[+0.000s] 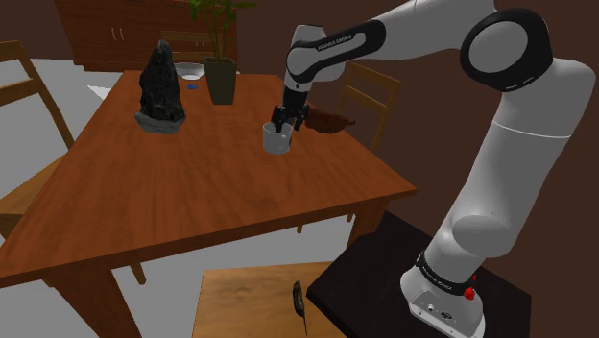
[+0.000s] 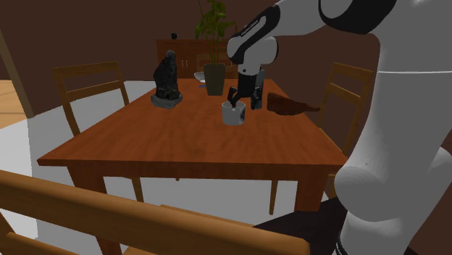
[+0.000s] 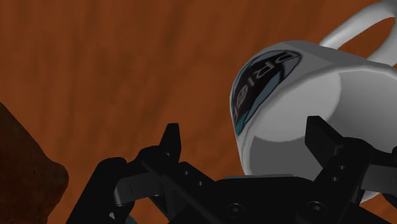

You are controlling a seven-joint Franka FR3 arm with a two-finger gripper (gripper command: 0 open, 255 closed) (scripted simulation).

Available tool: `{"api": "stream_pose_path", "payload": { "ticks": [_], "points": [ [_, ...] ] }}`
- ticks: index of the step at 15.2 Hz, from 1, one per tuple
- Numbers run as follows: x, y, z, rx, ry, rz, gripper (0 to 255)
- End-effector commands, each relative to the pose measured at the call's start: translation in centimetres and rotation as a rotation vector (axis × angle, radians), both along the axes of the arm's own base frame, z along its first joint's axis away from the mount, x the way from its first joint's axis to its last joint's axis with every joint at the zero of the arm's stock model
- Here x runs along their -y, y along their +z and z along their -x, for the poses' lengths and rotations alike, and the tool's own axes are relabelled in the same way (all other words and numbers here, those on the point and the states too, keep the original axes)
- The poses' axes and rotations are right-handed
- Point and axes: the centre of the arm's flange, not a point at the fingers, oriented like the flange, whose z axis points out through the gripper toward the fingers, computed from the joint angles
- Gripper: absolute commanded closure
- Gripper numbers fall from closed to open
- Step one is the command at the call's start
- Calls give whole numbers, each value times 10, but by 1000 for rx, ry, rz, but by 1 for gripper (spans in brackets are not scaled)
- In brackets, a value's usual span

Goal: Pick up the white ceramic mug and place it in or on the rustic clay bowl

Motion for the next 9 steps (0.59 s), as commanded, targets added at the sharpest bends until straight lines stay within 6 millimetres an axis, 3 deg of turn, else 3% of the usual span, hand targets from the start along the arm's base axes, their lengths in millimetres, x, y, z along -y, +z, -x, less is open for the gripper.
{"api": "stream_pose_path", "payload": {
  "ticks": [1, 7, 8, 9],
  "points": [
    [0, -4, -1, 1, 0, 0, 0],
    [0, -3, -1, 1, 0, 0, 0],
    [0, -3, -1, 1, 0, 0, 255],
    [0, -3, -1, 1, 0, 0, 255]
  ]
}}
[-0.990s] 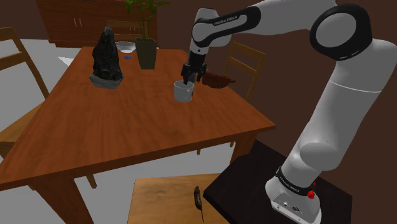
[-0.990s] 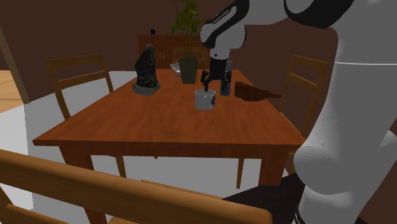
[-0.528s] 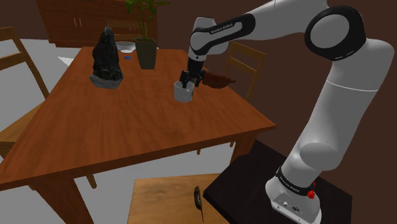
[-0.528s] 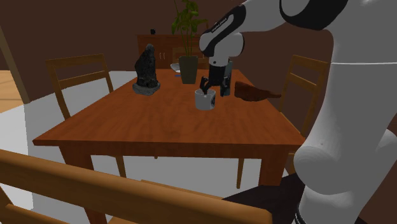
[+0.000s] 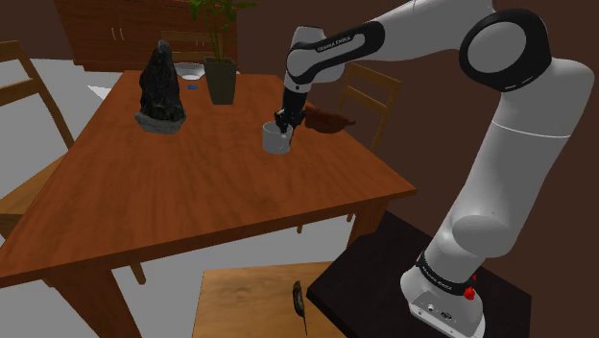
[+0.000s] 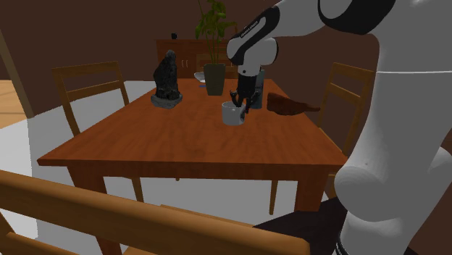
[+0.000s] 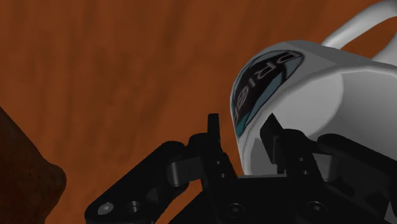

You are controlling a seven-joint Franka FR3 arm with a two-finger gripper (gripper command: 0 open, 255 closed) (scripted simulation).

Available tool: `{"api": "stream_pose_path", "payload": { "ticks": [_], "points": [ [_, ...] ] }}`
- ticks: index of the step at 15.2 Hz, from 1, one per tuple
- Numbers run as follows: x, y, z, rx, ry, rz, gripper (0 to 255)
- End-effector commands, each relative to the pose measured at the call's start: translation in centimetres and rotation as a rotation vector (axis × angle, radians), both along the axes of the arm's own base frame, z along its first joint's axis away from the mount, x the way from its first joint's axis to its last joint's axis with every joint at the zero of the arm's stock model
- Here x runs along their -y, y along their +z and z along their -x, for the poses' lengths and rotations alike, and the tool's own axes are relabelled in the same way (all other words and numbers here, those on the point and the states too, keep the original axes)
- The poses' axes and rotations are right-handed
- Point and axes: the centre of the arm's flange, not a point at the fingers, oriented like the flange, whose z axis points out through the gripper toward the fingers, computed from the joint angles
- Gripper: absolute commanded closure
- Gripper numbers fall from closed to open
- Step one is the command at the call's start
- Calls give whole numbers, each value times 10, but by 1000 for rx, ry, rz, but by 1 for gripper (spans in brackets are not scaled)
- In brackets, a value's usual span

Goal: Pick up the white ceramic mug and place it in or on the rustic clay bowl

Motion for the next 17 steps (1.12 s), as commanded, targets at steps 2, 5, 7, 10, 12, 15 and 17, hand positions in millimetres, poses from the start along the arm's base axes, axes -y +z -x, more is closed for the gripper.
{"api": "stream_pose_path", "payload": {
  "ticks": [2, 5, 7, 10, 12, 15, 17],
  "points": [
    [0, 0, 0, 0, 0, 0, 255],
    [0, 0, 0, 0, 0, 0, 255],
    [0, 0, 0, 0, 0, 0, 255],
    [0, 11, 0, 0, 0, 0, 255],
    [0, 21, 0, 0, 0, 0, 255],
    [0, 37, 0, 0, 0, 0, 255],
    [0, 47, 0, 0, 0, 0, 255]
  ]
}}
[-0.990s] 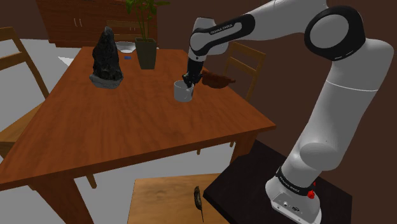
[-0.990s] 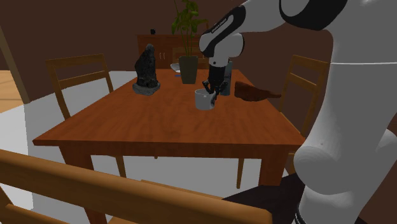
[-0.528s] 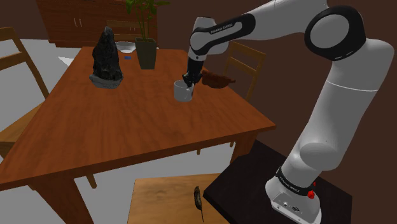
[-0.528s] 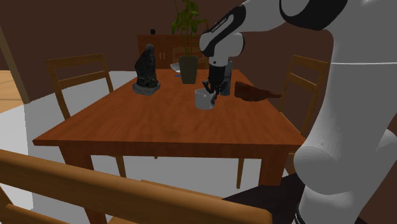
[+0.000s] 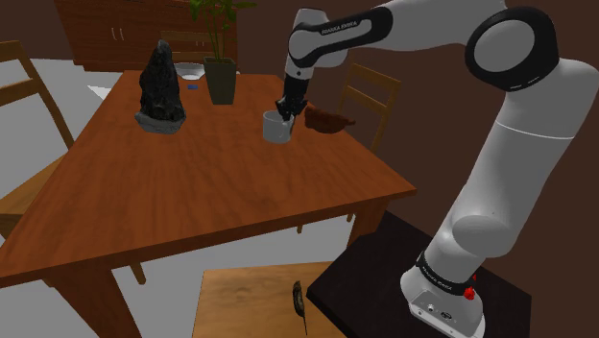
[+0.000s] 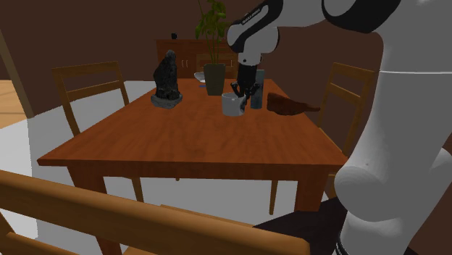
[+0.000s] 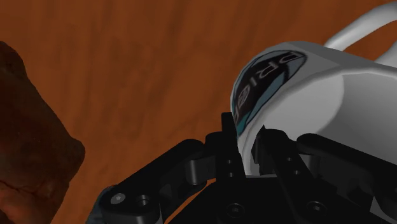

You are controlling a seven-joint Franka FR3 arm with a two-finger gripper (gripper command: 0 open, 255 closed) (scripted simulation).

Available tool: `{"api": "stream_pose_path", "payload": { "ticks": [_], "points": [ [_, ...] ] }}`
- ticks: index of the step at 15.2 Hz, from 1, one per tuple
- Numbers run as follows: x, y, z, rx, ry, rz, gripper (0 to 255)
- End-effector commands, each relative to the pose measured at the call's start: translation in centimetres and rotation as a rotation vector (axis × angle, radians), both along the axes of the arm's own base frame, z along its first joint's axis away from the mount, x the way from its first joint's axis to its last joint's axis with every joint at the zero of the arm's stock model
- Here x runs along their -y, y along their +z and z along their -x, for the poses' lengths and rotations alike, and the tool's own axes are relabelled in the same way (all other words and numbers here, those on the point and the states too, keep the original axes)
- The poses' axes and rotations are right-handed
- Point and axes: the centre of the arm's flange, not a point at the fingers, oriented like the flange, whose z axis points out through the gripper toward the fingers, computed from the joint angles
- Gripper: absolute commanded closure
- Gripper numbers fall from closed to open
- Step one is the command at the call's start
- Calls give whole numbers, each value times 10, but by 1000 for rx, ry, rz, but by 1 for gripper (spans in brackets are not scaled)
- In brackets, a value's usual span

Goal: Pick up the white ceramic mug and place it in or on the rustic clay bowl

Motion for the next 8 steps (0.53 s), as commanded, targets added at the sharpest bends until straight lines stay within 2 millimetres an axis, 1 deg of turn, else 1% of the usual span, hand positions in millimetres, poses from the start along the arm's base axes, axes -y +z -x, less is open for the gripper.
{"api": "stream_pose_path", "payload": {
  "ticks": [1, 8],
  "points": [
    [0, 11, 1, 0, 0, 0, 255],
    [0, 48, 1, 0, 0, 0, 255]
  ]
}}
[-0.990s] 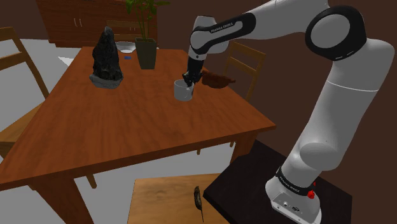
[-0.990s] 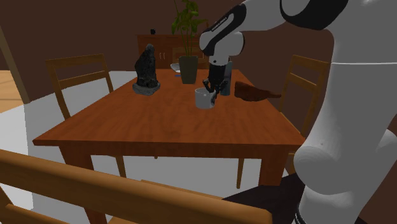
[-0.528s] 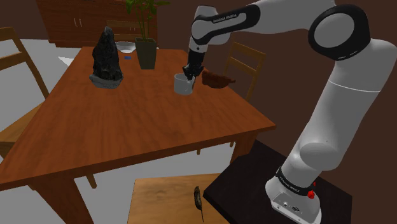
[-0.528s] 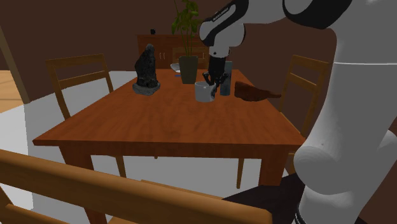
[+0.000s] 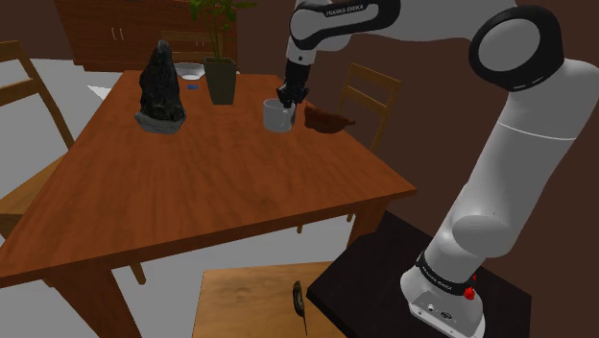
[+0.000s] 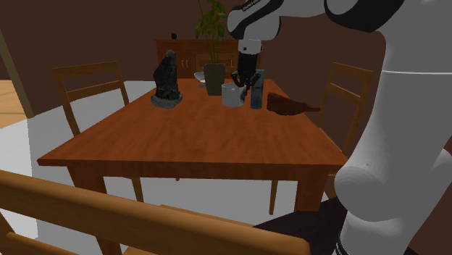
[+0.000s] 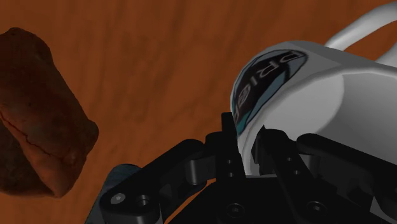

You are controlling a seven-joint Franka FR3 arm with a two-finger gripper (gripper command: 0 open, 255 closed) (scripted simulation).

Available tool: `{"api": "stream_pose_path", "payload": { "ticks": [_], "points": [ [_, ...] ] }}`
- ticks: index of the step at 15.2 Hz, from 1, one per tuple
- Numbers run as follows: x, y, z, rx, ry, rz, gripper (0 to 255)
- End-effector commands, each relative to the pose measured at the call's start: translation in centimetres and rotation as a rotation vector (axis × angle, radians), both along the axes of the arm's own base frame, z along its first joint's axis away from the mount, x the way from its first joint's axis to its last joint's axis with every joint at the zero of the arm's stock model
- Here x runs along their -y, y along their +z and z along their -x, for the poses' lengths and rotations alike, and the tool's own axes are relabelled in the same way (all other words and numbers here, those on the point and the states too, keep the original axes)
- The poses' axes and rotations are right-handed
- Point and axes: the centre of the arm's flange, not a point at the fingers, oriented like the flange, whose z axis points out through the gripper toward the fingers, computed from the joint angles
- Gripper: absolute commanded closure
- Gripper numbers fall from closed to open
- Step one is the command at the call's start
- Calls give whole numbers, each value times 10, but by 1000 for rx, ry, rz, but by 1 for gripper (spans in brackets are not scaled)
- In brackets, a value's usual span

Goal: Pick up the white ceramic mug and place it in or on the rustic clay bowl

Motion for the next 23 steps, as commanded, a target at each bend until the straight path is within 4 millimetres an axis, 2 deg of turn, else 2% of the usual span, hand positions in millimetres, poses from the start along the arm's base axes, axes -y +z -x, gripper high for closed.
{"api": "stream_pose_path", "payload": {
  "ticks": [1, 16, 23],
  "points": [
    [1, 11, 0, 0, 0, 0, 255],
    [1, 88, 0, 0, 0, 0, 255],
    [93, 91, 5, 0, 0, 0, 255]
  ]
}}
